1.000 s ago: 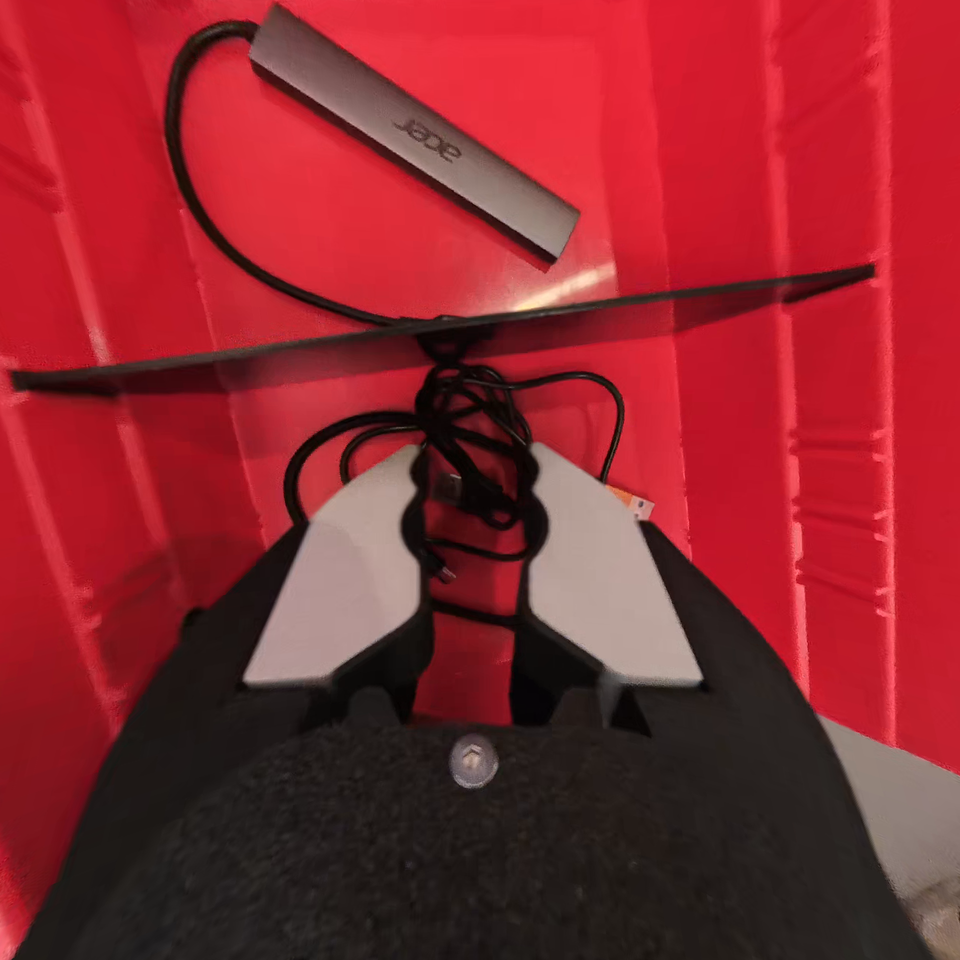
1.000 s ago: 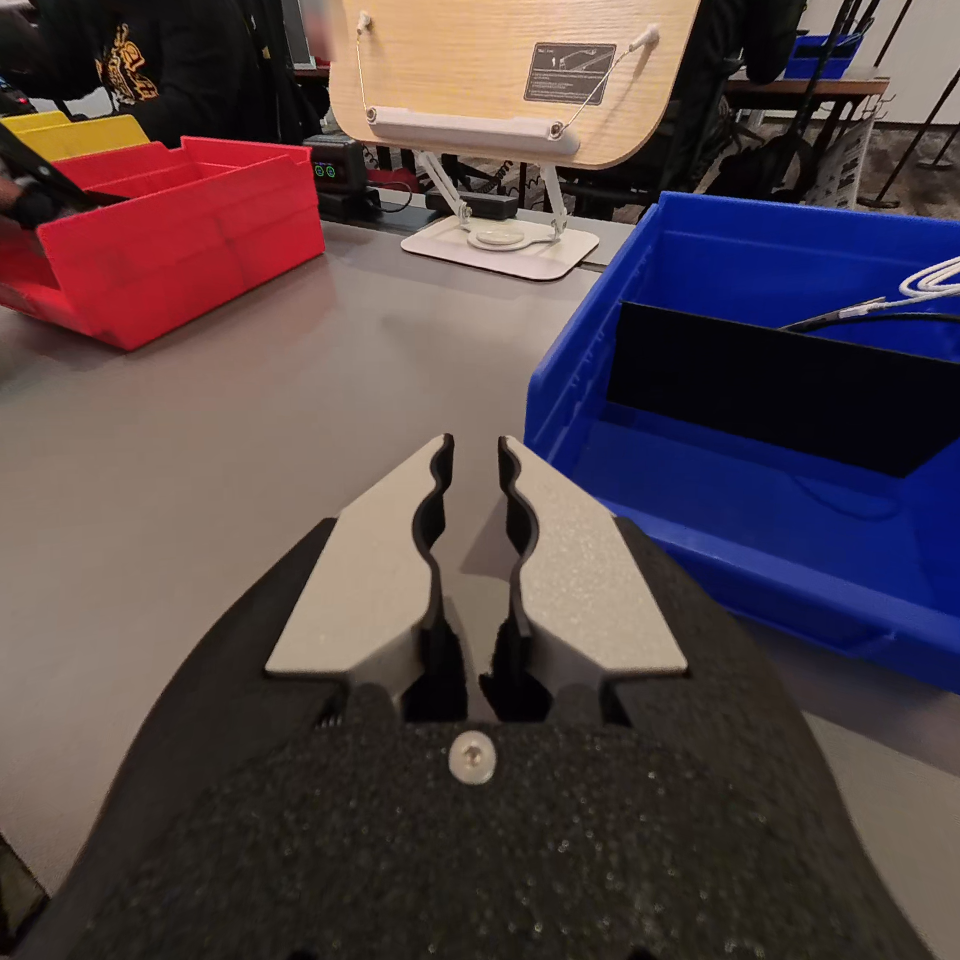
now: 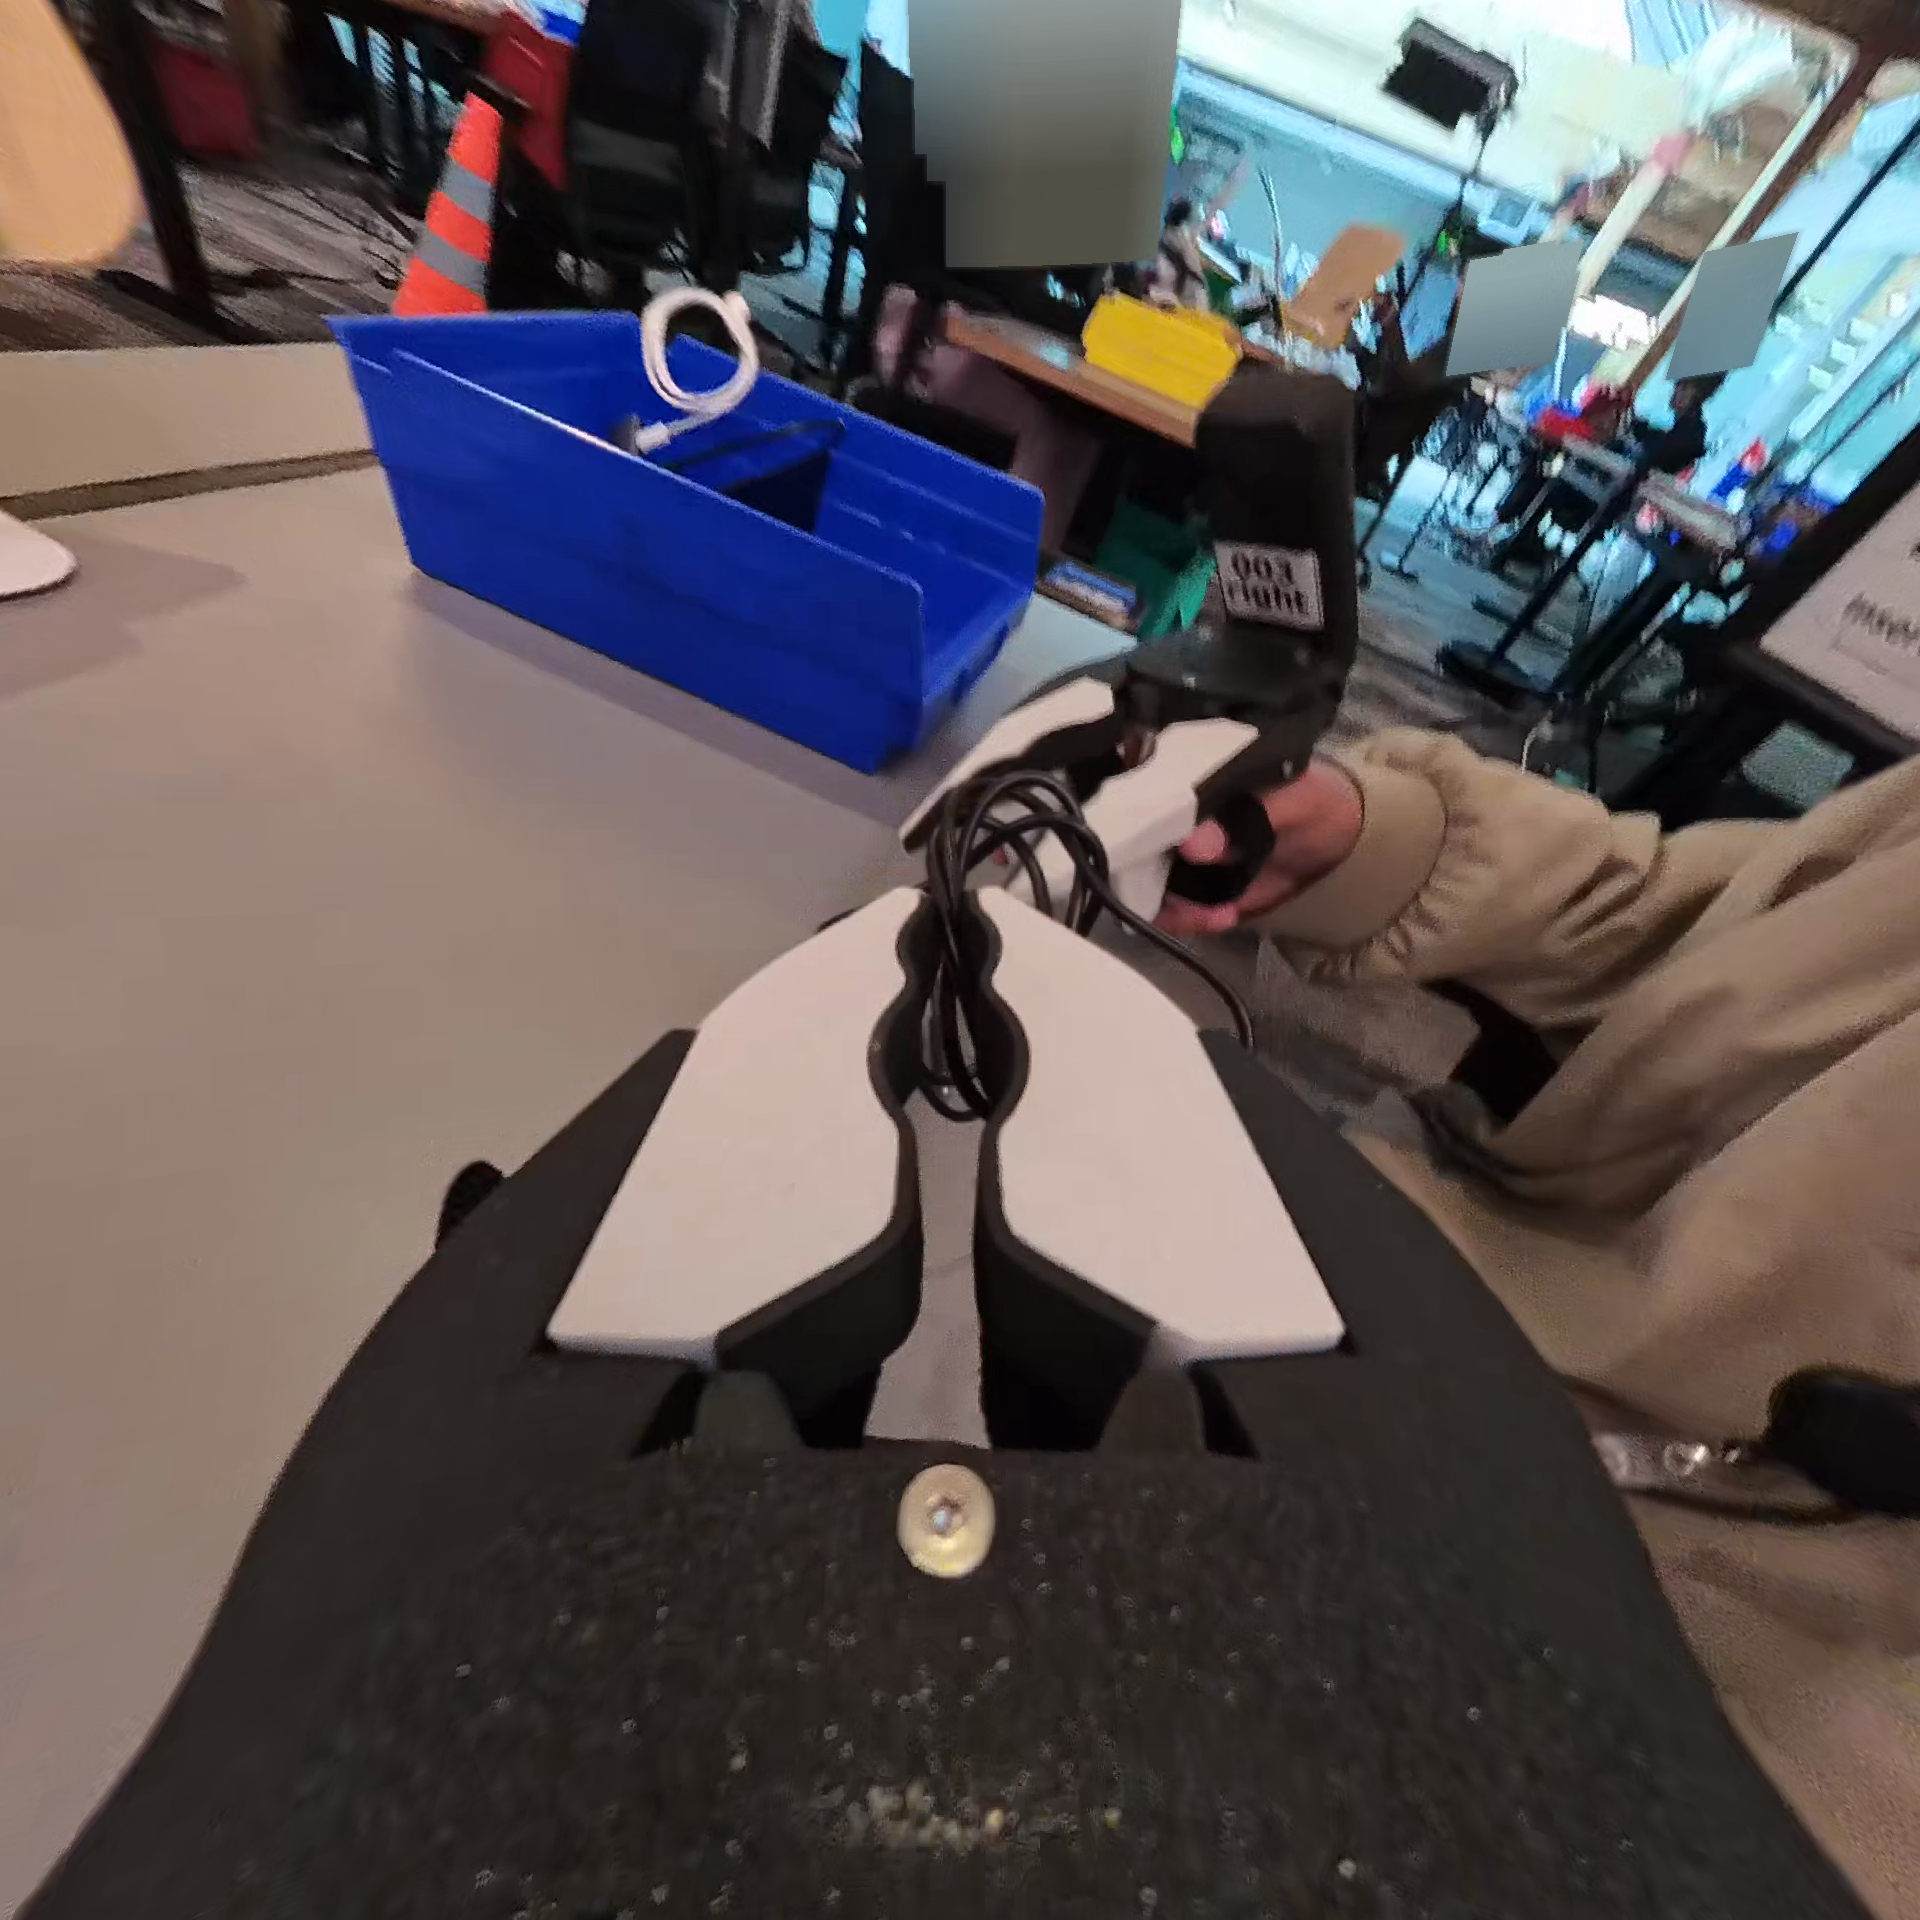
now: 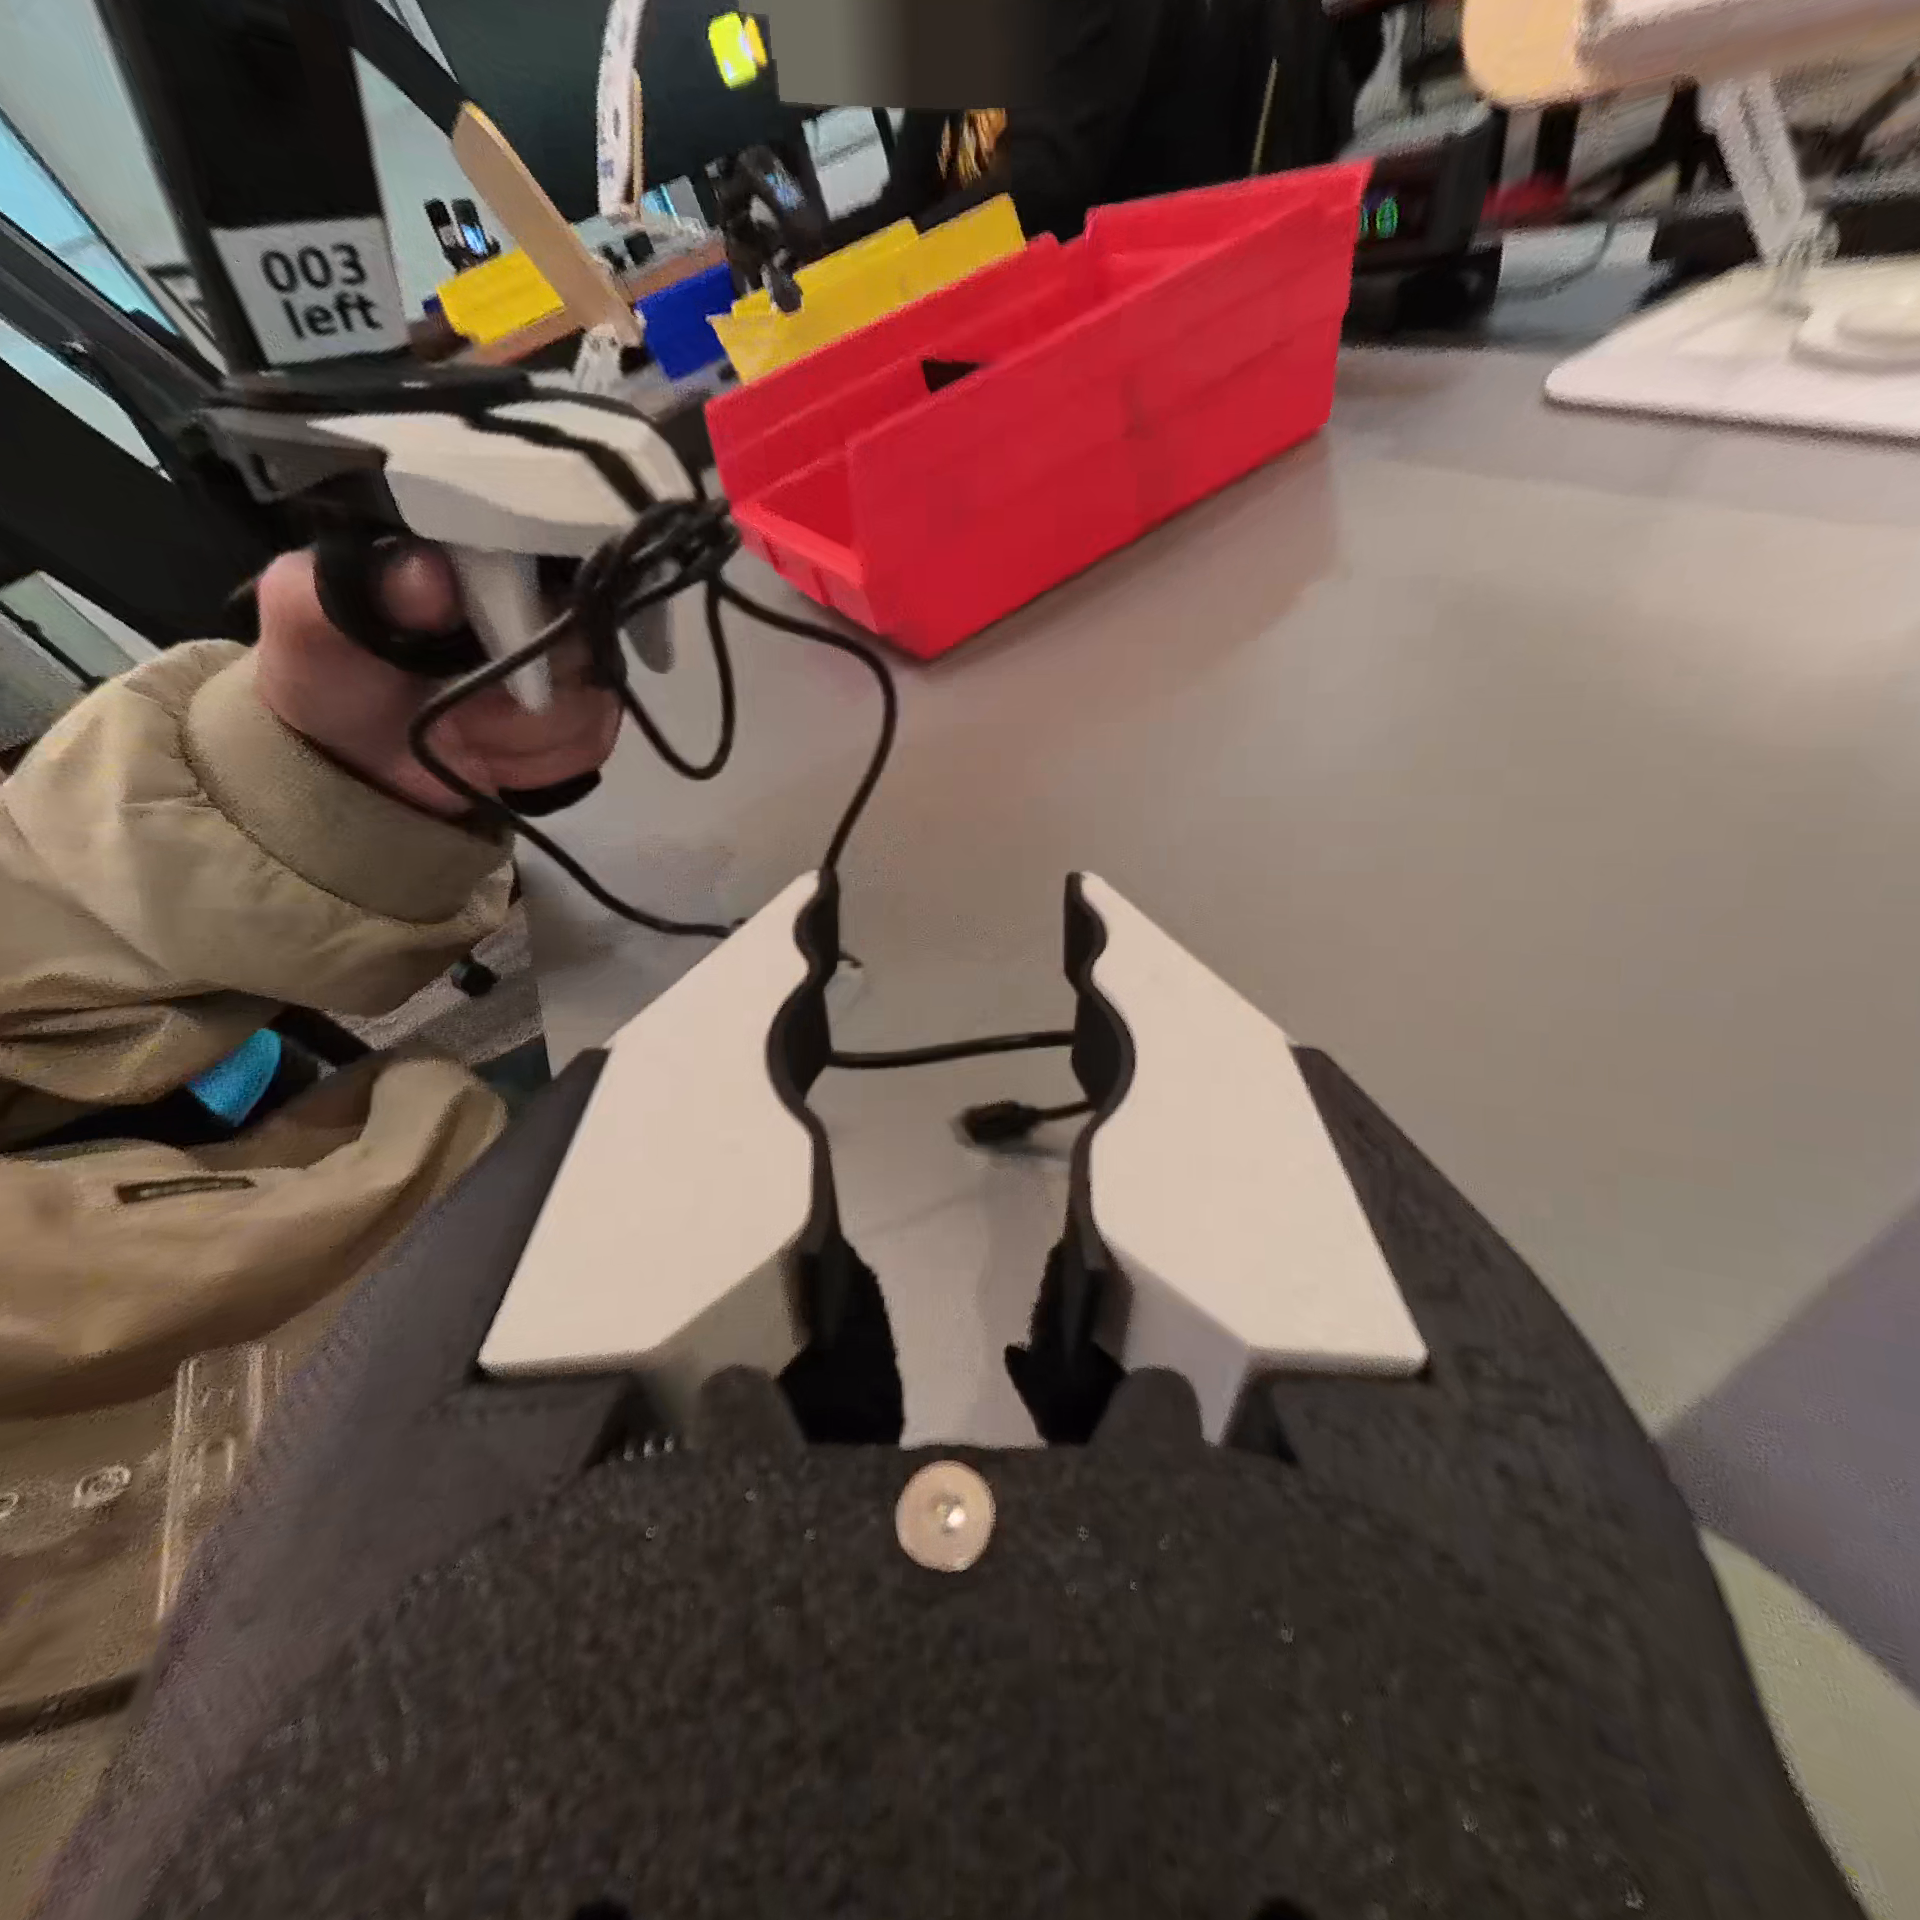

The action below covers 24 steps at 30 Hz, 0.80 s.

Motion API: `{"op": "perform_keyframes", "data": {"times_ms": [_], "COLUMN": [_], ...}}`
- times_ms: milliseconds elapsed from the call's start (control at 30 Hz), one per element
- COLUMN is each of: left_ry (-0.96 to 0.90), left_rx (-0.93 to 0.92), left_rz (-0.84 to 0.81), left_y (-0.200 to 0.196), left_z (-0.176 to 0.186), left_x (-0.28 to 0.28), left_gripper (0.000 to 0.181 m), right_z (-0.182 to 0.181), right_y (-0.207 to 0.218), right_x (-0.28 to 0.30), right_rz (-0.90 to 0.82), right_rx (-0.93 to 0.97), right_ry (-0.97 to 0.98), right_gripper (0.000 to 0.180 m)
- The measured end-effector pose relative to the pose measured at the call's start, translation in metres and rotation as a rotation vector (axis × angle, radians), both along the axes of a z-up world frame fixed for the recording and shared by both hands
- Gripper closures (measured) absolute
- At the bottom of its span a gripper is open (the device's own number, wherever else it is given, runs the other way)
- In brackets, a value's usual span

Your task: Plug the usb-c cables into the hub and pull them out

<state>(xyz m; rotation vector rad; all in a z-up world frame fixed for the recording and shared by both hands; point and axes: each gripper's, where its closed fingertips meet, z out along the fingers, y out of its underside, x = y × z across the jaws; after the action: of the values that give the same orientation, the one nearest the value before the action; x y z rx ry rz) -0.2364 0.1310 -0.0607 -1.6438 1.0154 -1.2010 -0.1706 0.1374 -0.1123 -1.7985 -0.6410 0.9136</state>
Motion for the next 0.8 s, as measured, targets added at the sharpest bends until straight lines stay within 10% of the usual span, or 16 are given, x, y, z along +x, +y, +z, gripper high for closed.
{"op": "perform_keyframes", "data": {"times_ms": [800], "left_ry": [0.236], "left_rx": [0.108], "left_rz": [-0.162], "left_y": [-0.033], "left_z": [-0.054], "left_x": [0.024], "left_gripper": [0.179], "right_z": [-0.080], "right_y": [0.018], "right_x": [-0.001], "right_rz": [-0.005], "right_rx": [-0.220], "right_ry": [-0.410], "right_gripper": [0.165]}}
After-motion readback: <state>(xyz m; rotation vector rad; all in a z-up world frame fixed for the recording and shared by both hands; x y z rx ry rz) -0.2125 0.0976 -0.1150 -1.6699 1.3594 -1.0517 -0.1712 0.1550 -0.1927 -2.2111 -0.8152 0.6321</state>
